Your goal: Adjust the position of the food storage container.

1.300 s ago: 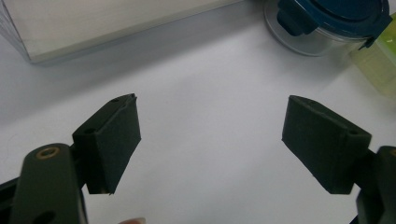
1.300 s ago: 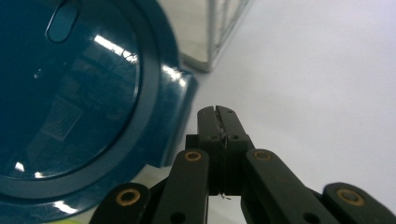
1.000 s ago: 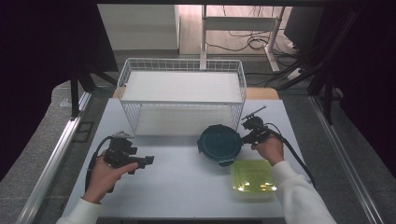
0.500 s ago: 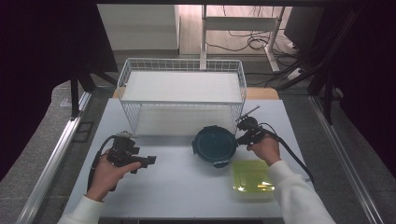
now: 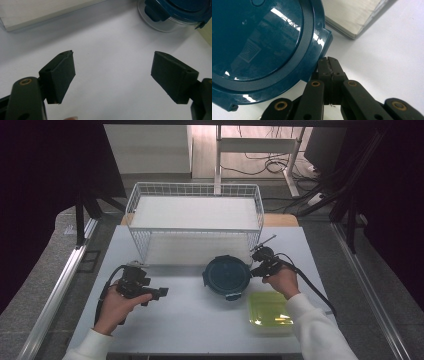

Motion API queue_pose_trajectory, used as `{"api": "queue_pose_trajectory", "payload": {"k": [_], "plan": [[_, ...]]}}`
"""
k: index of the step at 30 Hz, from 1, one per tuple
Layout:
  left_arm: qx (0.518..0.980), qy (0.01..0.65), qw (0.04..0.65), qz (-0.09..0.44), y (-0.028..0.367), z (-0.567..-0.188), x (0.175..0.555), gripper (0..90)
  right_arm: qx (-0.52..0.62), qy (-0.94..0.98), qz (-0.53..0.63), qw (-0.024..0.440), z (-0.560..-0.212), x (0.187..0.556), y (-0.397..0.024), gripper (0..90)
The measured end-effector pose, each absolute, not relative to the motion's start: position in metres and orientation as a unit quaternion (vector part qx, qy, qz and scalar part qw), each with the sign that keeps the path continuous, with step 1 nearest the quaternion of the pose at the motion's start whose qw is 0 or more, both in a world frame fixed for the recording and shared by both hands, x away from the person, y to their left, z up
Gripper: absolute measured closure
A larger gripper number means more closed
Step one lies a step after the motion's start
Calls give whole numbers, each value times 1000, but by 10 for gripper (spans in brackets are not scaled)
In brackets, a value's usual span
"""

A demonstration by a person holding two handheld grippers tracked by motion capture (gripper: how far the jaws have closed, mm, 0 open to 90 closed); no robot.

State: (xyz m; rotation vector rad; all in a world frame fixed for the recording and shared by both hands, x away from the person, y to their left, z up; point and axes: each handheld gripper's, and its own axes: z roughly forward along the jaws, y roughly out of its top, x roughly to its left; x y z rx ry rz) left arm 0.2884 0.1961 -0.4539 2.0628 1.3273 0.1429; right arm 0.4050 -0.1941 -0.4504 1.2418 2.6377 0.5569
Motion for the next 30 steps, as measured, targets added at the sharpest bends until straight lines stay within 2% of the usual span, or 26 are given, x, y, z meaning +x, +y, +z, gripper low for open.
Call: {"api": "queue_pose_trajectory", "payload": {"k": [4, 7, 14, 19, 30], "plan": [[791, 509, 335, 53, 195, -455, 289, 189, 402, 894, 176, 94, -450, 404, -185, 893], [792, 508, 335, 53, 195, -455, 289, 189, 395, 896, 191, 75, -451, 402, -177, 893], [791, 508, 336, 53, 196, -454, 290, 189, 382, 902, 180, 84, -451, 399, -169, 893], [788, 512, 339, 53, 199, -453, 290, 190, 372, 904, 202, 62, -454, 397, -157, 893], [785, 514, 343, 52, 201, -452, 291, 189, 361, 907, 208, 60, -455, 390, -147, 894]]}}
